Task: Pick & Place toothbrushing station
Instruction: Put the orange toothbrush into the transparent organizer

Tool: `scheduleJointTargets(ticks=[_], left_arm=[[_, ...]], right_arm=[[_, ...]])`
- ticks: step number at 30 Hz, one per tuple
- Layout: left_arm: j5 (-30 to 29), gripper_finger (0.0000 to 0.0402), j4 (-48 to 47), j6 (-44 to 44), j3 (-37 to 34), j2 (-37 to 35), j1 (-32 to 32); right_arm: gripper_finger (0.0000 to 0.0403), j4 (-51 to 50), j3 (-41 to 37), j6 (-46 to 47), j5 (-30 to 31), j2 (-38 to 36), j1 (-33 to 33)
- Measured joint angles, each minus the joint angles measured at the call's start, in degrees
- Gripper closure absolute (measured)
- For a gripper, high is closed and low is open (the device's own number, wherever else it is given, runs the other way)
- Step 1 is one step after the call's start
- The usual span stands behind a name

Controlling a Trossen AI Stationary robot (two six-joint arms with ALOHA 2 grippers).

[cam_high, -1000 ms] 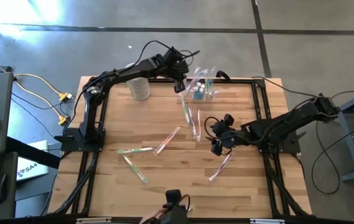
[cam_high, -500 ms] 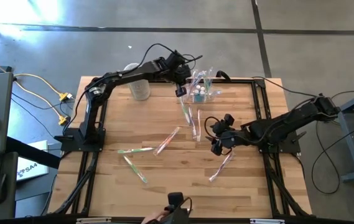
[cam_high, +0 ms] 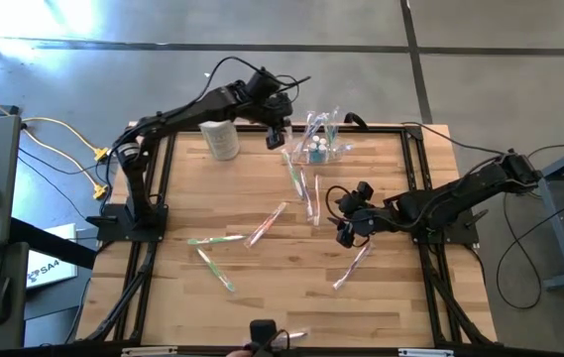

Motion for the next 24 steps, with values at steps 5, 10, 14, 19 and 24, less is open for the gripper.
scheduleJointTargets(ticks=[5,10,14,19,24], left_arm=[[5.4,0.0398,-2.8,0.0,0.0,-1.2,-0.4],[6.4,0.0398,-1.1,0.4,0.0,-1.2,-0.7],[7.3,0.0398,0.5,0.0,0.0,-1.2,-0.7],[7.7,0.0398,1.0,-0.5,0.0,-0.2,-0.6],[7.7,0.0398,1.9,-1.0,0.0,3.5,-0.6]], right_arm=[[0.0151,0.4,0.0,0.0,0.0,0.0,0.0],[0.0151,0.7,0.0,0.0,0.0,0.0,0.0],[0.0151,0.7,0.0,0.0,0.0,0.0,0.0],[0.0151,0.7,0.0,0.0,0.0,0.0,0.0],[0.0151,0.6,0.0,0.0,0.0,0.0,0.0]])
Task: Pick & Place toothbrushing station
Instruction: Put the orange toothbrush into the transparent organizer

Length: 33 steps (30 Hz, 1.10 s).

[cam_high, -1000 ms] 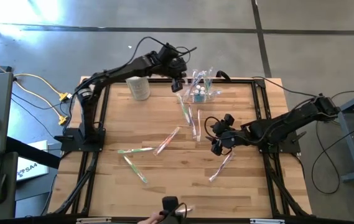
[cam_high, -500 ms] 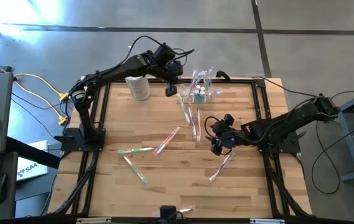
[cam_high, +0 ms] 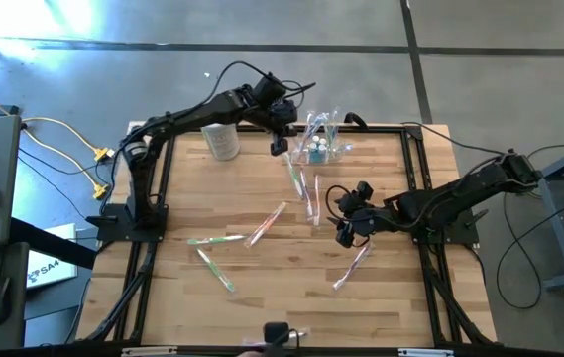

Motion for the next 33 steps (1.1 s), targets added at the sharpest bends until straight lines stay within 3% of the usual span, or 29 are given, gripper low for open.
scheduleJointTargets(ticks=[5,19,33], left_arm=[[-0.1,0.0395,0.6,0.6,0.0,2.6,0.0],[-0.5,0.0336,4.2,4.3,0.0,5.7,-0.4],[-1.8,0.0167,7.1,4.1,0.0,5.7,-0.4]], right_arm=[[0.0151,0.7,-0.7,0.0,0.0,0.0,0.0],[0.0151,1.0,-1.7,0.0,0.0,0.1,-1.3],[0.0151,1.0,-1.7,0.0,0.0,0.1,-1.2]])
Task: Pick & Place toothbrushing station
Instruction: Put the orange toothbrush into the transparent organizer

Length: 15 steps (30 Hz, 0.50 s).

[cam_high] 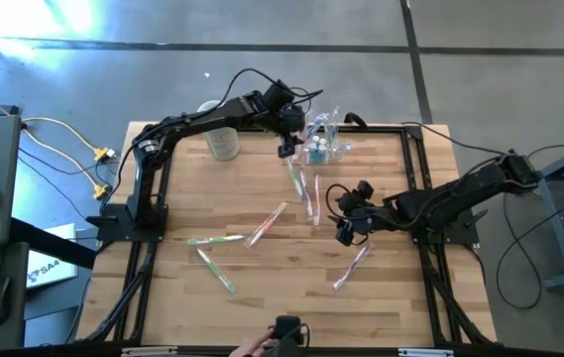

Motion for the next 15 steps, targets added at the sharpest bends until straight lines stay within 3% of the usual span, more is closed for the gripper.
scheduleJointTargets(ticks=[5,15], left_arm=[[-3.2,0.0144,2.5,0.0,0.1,1.2,0.0],[-9.1,0.0142,5.3,0.0,0.0,4.7,0.0]], right_arm=[[0.0151,0.0,0.0,0.0,0.0,0.0,0.0],[0.0151,0.2,0.0,0.0,-0.1,0.0,0.0]])
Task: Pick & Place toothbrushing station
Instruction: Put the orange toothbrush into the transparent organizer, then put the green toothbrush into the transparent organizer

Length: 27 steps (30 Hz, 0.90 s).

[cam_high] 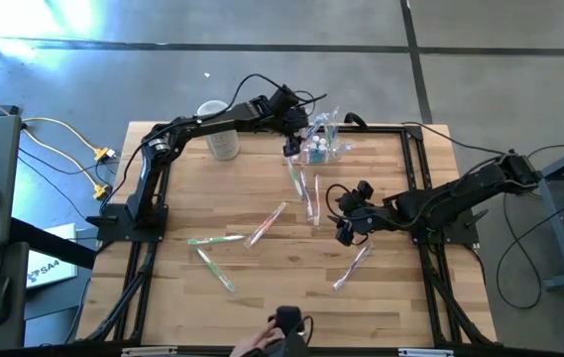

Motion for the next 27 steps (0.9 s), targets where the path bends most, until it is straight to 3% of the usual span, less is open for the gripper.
scheduleJointTargets(ticks=[17,27], left_arm=[[-4.8,0.0142,4.4,0.1,0.1,-0.2,-1.0],[-7.6,0.0142,2.2,0.4,6.7,-0.3,-3.5]], right_arm=[[0.0151,0.0,0.0,0.0,0.0,0.0,0.0],[0.0151,0.0,0.0,0.0,0.0,0.0,0.0]])
